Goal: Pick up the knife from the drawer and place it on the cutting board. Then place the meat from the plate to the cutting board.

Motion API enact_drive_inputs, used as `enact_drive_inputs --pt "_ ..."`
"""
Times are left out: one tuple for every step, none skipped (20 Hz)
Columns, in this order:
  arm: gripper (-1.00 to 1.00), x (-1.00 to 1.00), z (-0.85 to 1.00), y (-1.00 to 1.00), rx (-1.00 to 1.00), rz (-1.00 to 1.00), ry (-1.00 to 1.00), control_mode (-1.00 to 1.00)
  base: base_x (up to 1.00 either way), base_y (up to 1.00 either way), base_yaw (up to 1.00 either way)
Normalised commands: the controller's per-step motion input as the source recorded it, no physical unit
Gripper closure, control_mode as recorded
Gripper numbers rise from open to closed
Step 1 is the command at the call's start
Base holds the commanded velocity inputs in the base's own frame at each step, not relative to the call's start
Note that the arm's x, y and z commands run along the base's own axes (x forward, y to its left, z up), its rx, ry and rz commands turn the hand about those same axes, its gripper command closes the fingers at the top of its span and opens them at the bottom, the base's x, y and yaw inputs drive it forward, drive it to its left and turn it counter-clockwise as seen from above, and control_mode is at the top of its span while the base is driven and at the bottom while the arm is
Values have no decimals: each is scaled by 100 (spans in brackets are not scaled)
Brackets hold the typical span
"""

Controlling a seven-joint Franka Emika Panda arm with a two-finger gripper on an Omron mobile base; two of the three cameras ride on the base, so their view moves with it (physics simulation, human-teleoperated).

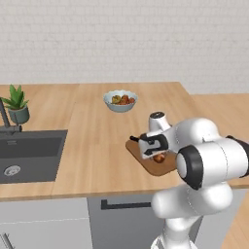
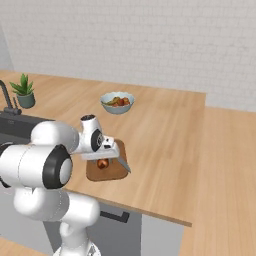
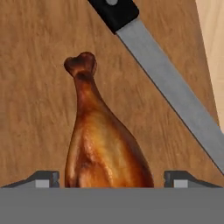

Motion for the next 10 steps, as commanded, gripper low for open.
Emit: enact_drive_inputs --pt "-100 -32 31 1 0 0 -22 -100 0 0 0" --pt "-100 -31 26 1 0 0 -20 -100 0 0 0" --pt "-100 -36 30 0 0 0 -22 -100 0 0 0" --pt "-100 -44 39 0 0 0 -26 -100 0 0 0" --pt "-100 -87 66 0 3 0 -41 -100 0 0 0" --pt "-100 -100 82 -4 7 0 -58 -100 0 0 0" --pt "-100 -100 91 -20 7 0 -73 -100 0 0 0" --pt "-100 -100 98 -27 8 0 -77 -100 0 0 0" --pt "-100 -100 100 -30 9 0 -79 -100 0 0 0" --pt "-100 -100 100 -30 9 0 -79 -100 0 0 0"
